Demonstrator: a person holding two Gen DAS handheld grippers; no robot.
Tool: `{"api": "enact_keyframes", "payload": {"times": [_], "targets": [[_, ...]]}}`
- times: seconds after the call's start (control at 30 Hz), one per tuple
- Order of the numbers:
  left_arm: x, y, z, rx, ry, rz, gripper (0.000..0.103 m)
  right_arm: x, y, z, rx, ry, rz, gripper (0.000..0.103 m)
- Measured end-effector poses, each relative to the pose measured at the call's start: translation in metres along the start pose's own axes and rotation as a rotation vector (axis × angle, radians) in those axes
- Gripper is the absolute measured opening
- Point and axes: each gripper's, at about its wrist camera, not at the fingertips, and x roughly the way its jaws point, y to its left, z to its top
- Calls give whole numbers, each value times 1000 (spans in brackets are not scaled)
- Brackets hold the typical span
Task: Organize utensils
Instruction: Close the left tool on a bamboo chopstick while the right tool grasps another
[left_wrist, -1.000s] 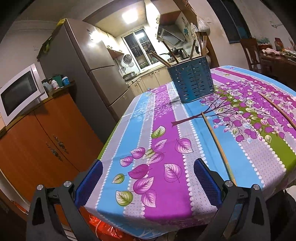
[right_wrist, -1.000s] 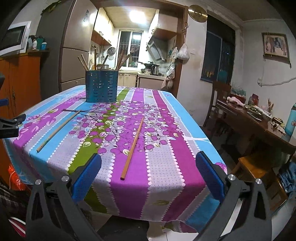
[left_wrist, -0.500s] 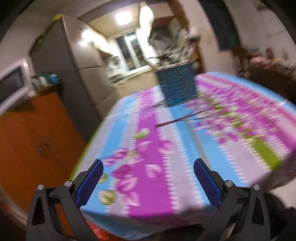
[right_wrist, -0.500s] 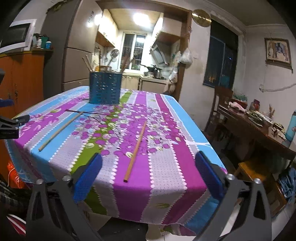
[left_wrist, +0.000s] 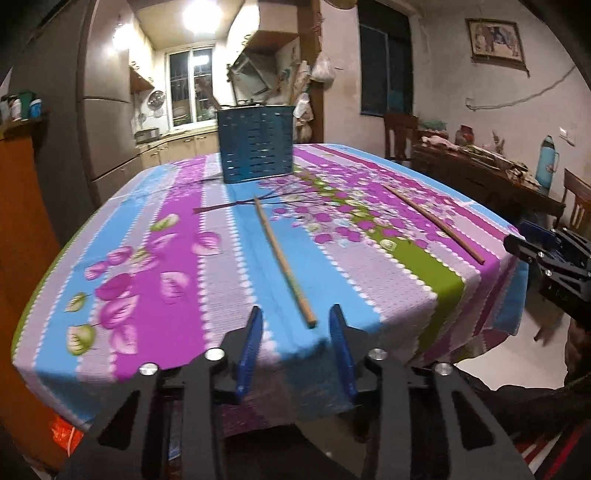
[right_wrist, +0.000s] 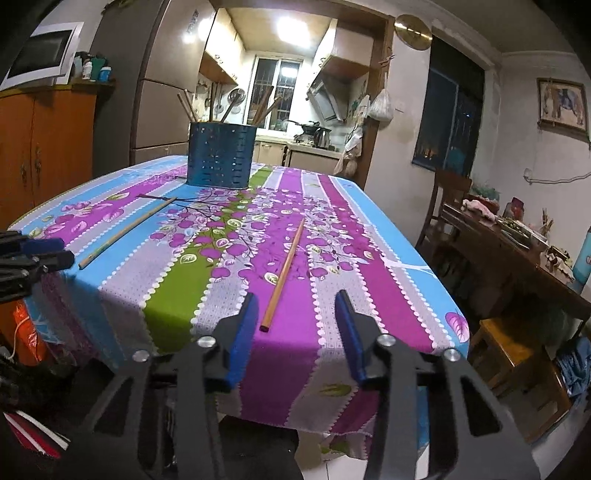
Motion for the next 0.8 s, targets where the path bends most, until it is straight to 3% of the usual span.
{"api": "enact_keyframes", "payload": {"times": [0.1,0.23,0.4,0.53,0.8], "targets": [[10,-8,-2,15,7,-3,37,3,2,-5,4,12,9,35],[16,-9,-3,7,-17,51,37,6,6,-11,2,14,15,29],[18,-8,-5,-1,-46,71,20,16,5,-17,29,29,-6,27],[19,-11,-5,16,-61,98,20,20,11,-18,27,17,25,27],[19,-14,-6,25,-76,110,20,37,13,-19,54,11,34,11]]}}
